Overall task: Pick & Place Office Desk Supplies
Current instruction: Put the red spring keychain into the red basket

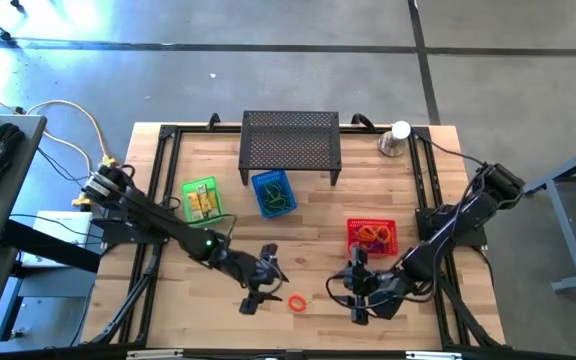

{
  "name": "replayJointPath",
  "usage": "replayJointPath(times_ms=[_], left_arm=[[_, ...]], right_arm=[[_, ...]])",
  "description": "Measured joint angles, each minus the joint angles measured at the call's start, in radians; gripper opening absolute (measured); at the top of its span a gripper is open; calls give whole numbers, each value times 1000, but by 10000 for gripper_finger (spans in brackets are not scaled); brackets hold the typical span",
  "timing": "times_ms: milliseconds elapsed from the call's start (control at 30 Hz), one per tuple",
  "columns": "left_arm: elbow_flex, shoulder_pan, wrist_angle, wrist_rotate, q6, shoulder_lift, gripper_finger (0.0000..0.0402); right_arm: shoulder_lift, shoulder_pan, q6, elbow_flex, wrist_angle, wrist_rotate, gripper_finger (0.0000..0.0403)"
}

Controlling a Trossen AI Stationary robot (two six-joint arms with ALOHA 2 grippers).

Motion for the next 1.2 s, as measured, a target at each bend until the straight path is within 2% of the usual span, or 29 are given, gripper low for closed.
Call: replayJointPath(times_ms=[100, 167, 500, 700, 900, 1000, 1200], left_arm=[[0, -8, -1, -4, 130, 52, 242], [0, -12, 28, 0, 149, 91, 242], [0, 0, 65, 1, -41, 183, 243], [0, 2, 72, -26, -40, 185, 243], [0, -7, 94, -107, 67, 219, 243], [0, -16, 148, -113, 117, 255, 243], [0, -19, 356, -88, 180, 353, 237]], right_arm=[[0, 14, -7, 0, 4, 4, 220], [0, 20, -10, 0, 1, 4, 220], [0, 5, -55, 0, 1, 10, 220], [0, 4, -34, 0, 1, 8, 220], [0, 4, -30, 0, 1, 8, 220], [0, 5, -28, 0, 1, 8, 220], [0, 19, -27, 0, 1, 7, 220]])
